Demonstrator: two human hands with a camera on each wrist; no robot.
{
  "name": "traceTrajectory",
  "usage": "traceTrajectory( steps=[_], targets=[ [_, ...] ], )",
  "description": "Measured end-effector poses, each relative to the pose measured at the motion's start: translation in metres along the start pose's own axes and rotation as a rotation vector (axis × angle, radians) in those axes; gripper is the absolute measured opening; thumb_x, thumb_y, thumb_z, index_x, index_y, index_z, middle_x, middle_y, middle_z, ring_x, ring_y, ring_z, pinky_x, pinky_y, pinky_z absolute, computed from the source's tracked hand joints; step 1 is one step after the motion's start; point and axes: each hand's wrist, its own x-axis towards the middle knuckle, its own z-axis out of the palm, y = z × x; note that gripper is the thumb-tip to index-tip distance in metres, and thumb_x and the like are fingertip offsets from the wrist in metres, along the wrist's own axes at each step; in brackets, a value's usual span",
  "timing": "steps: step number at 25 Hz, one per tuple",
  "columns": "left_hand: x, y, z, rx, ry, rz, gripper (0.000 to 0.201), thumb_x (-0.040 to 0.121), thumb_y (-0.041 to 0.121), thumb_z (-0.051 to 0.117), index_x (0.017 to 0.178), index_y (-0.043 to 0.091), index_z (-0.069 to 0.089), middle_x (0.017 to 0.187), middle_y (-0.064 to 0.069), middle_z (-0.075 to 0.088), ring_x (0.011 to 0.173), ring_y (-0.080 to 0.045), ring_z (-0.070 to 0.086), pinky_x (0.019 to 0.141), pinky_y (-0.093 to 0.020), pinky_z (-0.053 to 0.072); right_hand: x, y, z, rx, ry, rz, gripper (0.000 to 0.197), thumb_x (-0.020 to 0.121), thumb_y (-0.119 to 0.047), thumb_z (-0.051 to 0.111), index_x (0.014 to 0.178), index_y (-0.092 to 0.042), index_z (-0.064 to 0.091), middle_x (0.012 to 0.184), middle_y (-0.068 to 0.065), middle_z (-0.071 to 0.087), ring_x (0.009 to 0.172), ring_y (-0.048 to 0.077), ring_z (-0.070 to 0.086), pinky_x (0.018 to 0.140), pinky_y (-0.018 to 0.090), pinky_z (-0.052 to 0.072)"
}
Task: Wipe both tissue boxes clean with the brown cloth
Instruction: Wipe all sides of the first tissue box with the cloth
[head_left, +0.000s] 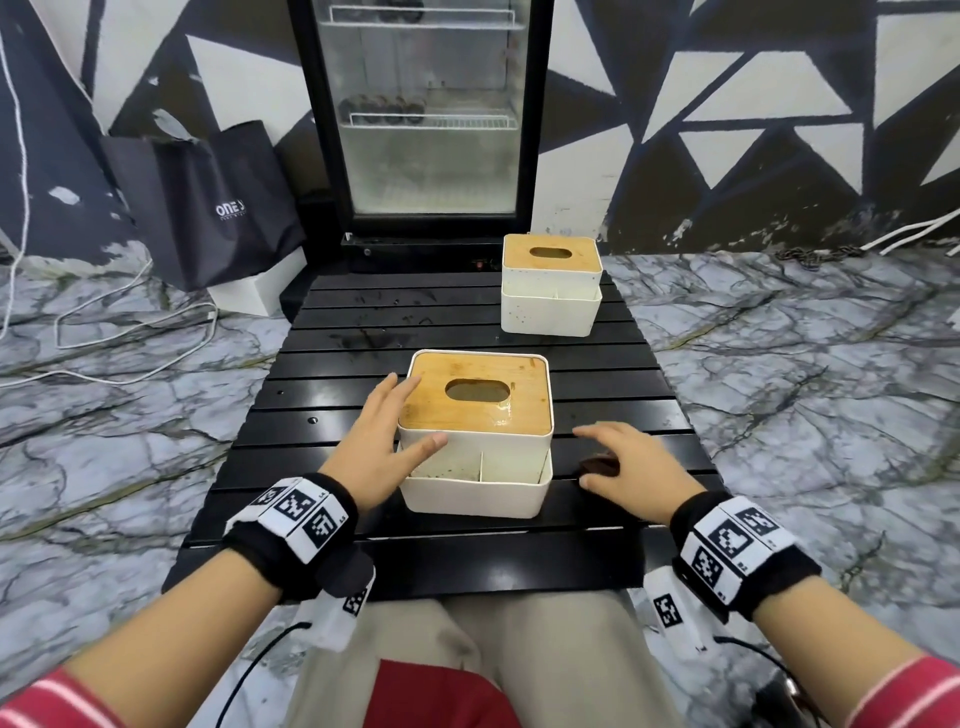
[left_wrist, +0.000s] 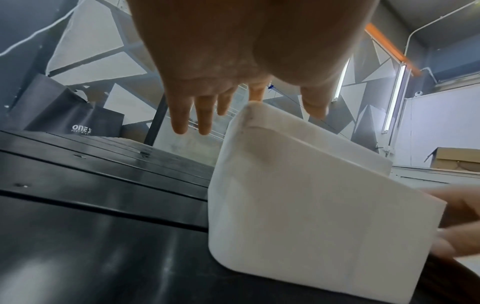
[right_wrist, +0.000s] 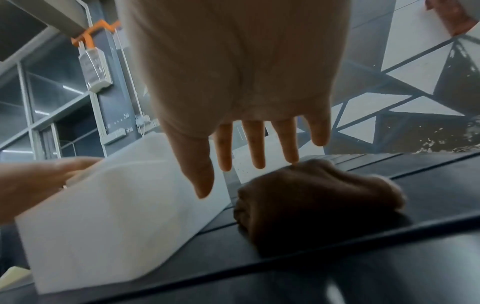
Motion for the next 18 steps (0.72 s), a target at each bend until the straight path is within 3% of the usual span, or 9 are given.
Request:
traceTrajectory(
  steps=[3,6,10,15,18],
  targets=[
    [0.007,0.004,0.009,-0.005,-0.02,-0.034,0.072,0.089,0.045,0.052,0.149,0.024,0.018,0.158,-0.001,0.006,0.143,-0.008,0.011,0.104,-0.013,0.011,0.004,0.013,0.013,-0.134,-0.168,0.049,0.058,0.076,-0.035,0.063,0.13,-0.04,0.041,0.145,-0.002,0.033,0.133,0.023,0.031,0.107,0.047,0.031],
    [0.007,0.005,0.016,-0.015,-0.023,-0.025,0.07,0.091,0.042,0.051,0.148,0.022,0.016,0.156,0.0,0.012,0.14,-0.011,0.018,0.104,-0.013,0.013,0.01,0.019,0.015,-0.132,-0.214,0.059,0.057,0.075,-0.03,0.061,0.127,-0.044,0.043,0.146,-0.002,0.031,0.134,0.025,0.03,0.106,0.048,0.031],
    [0.007,0.003,0.019,-0.04,-0.012,-0.018,0.07,0.091,0.039,0.051,0.149,0.021,0.015,0.155,-0.001,0.014,0.139,-0.011,0.02,0.105,-0.014,0.013,0.011,0.022,0.017,-0.107,-0.223,0.023,0.055,0.077,-0.018,0.06,0.127,-0.038,0.047,0.142,0.002,0.038,0.128,0.029,0.036,0.108,0.037,0.03],
    [0.005,0.003,0.021,-0.048,-0.008,-0.018,0.068,0.092,0.039,0.051,0.148,0.022,0.016,0.154,0.0,0.014,0.139,-0.011,0.02,0.105,-0.014,0.015,0.009,0.017,0.016,-0.158,-0.205,0.002,0.047,0.074,-0.016,0.058,0.115,-0.039,0.053,0.124,0.0,0.048,0.111,0.031,0.046,0.098,0.034,0.036],
    [0.004,0.005,0.021,-0.05,-0.025,-0.022,0.069,0.091,0.041,0.05,0.148,0.023,0.016,0.154,0.002,0.015,0.139,-0.01,0.021,0.105,-0.015,0.016,0.002,0.009,0.006,-0.141,-0.209,0.004,0.038,0.073,-0.013,0.06,0.105,-0.034,0.06,0.107,0.0,0.051,0.104,0.028,0.05,0.088,0.025,0.038]
  ],
)
